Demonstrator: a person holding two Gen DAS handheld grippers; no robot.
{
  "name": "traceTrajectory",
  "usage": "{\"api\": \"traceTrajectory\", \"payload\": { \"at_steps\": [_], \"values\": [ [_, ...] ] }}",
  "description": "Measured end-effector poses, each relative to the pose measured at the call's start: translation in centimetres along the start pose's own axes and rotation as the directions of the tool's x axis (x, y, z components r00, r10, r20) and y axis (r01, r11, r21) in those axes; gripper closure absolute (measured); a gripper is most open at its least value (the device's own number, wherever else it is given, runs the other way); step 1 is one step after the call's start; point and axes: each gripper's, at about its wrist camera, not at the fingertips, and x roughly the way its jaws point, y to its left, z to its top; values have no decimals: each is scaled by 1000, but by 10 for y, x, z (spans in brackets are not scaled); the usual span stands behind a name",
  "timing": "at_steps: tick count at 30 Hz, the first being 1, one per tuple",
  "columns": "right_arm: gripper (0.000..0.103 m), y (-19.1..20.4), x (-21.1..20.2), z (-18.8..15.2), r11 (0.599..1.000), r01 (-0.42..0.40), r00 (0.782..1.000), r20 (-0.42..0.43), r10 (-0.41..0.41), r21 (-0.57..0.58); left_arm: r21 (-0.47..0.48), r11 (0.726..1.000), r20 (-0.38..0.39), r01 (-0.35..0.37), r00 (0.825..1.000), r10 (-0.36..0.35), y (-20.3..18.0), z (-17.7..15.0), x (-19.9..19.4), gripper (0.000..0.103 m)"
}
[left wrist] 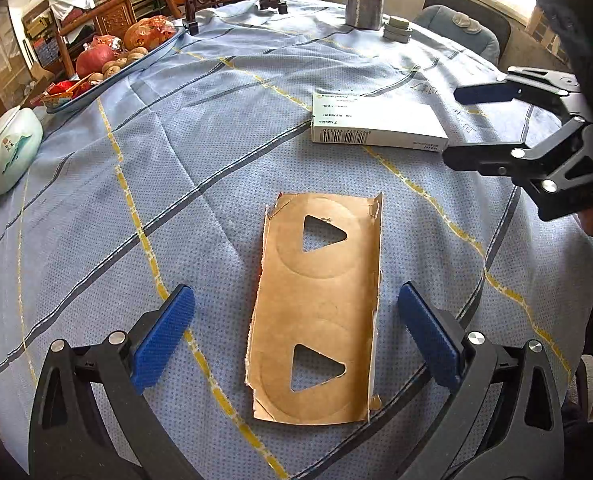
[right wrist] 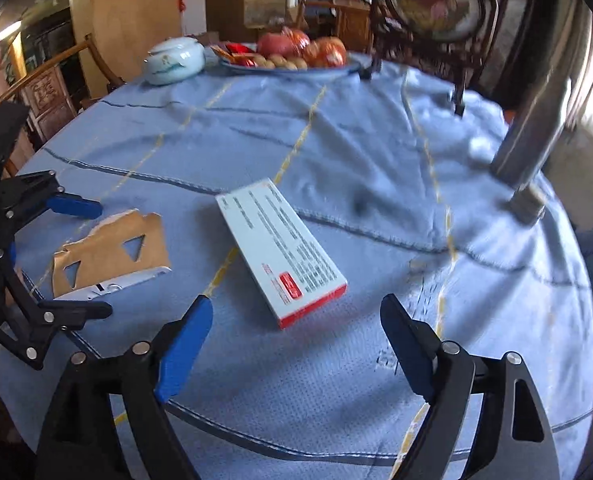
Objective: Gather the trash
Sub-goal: 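Grasp the cardboard with the left tool while the right tool grasps the white medicine box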
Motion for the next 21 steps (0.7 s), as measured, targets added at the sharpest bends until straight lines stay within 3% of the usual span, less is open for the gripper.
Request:
{"api": "traceTrajectory", "payload": {
  "at_steps": [6, 11, 12, 13, 15, 18, 21],
  "values": [
    [18, -1, 15, 18, 1000, -14, 999, 30, 14, 15, 1, 1000, 0, 0, 1000, 0, 0, 0, 0, 5],
    [20, -5, 45, 29, 995, -73, 996, -44, 76, 67, 0, 1000, 0, 0, 1000, 0, 0, 0, 0, 5],
    [27, -6, 47, 28, 993, -82, 995, -55, 87, 83, 0, 1000, 0, 0, 1000, 0, 0, 0, 0, 5],
    [40, -6, 47, 28, 994, -69, 996, -58, 74, 89, 0, 1000, 0, 0, 1000, 0, 0, 0, 0, 5],
    [50, -8, 40, 25, 991, -80, 995, -54, 86, 111, 0, 1000, 0, 0, 1000, 0, 0, 0, 0, 5],
    [51, -10, 15, 13, 979, -90, 996, -13, 94, 182, 2, 1000, 0, 0, 1000, 0, 0, 0, 0, 5],
    [51, -3, -23, -6, 982, -39, 998, 62, 28, 185, 3, 1000, -1, 2, 1000, -2, 0, 1, 0, 5]
  ]
}}
